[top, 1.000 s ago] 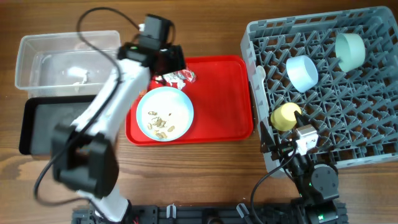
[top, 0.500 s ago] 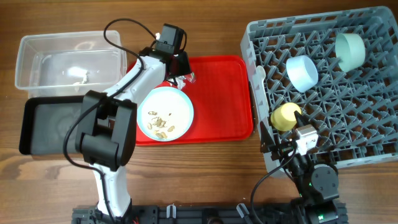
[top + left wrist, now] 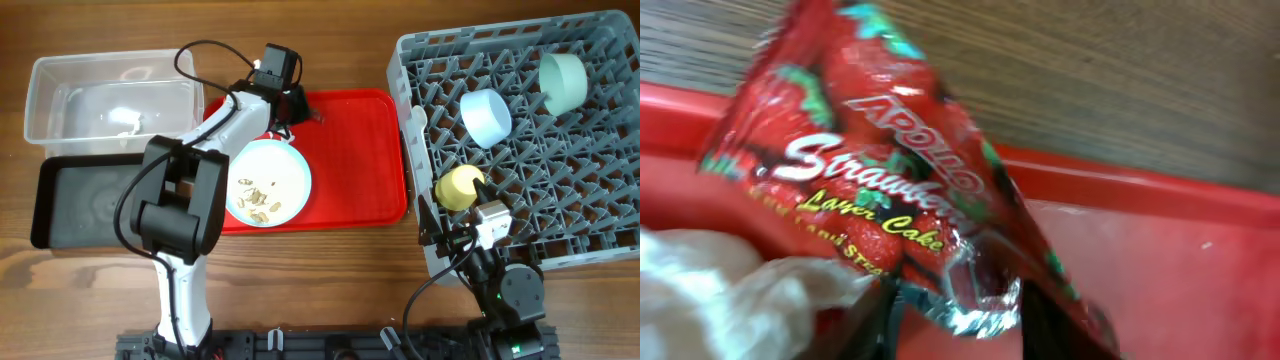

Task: Sort waste into correct bins and load items into the dishwasher rack
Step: 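Carry the wrapper with the left gripper into the clear bin, release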

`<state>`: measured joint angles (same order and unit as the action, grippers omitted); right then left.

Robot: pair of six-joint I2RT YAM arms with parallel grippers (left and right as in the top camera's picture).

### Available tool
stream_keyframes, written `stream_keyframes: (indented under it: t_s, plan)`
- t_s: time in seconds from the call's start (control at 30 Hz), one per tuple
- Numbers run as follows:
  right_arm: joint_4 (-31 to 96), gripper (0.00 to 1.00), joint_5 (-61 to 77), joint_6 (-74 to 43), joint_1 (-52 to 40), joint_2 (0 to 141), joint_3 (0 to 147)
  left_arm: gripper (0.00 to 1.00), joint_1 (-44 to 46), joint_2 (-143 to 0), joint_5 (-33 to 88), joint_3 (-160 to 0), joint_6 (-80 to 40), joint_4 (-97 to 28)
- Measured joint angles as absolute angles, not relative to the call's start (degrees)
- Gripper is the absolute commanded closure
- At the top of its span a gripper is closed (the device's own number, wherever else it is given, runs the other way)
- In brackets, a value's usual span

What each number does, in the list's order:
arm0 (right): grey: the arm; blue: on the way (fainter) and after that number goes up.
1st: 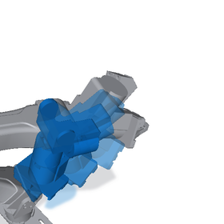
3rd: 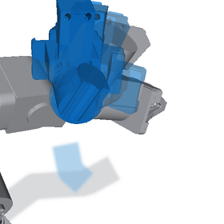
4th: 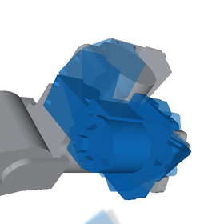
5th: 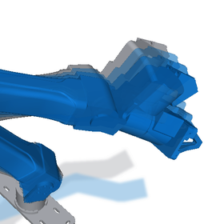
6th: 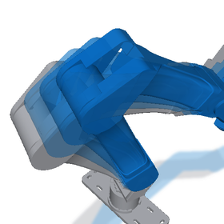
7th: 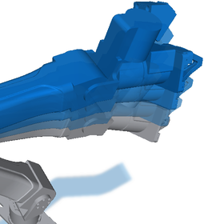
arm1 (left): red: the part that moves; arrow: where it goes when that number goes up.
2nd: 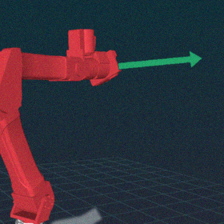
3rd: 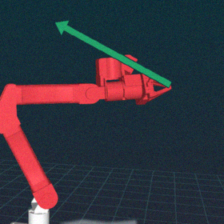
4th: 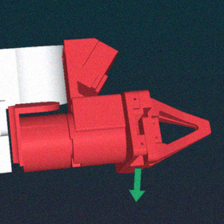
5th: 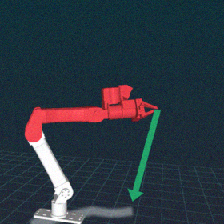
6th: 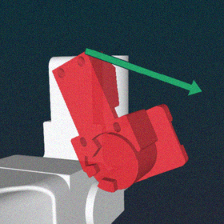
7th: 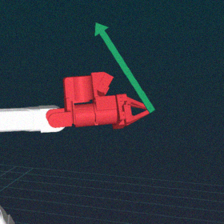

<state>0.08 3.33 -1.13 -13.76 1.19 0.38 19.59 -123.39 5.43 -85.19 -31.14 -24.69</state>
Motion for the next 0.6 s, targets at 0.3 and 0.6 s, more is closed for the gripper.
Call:
stream_keyframes:
  t_s: [0.3,0.6]
  plan:
    - [0.1,0.0,3.33,-1.13,-13.76,1.19,0.38,0.96,19.59,-123.87,8.08,-85.19,-31.86,-25.47]
    - [0.1,0.0,3.33,-1.13,-13.76,1.19,0.38,0.28,19.59,-119.26,8.25,-85.06,-33.63,-22.76]
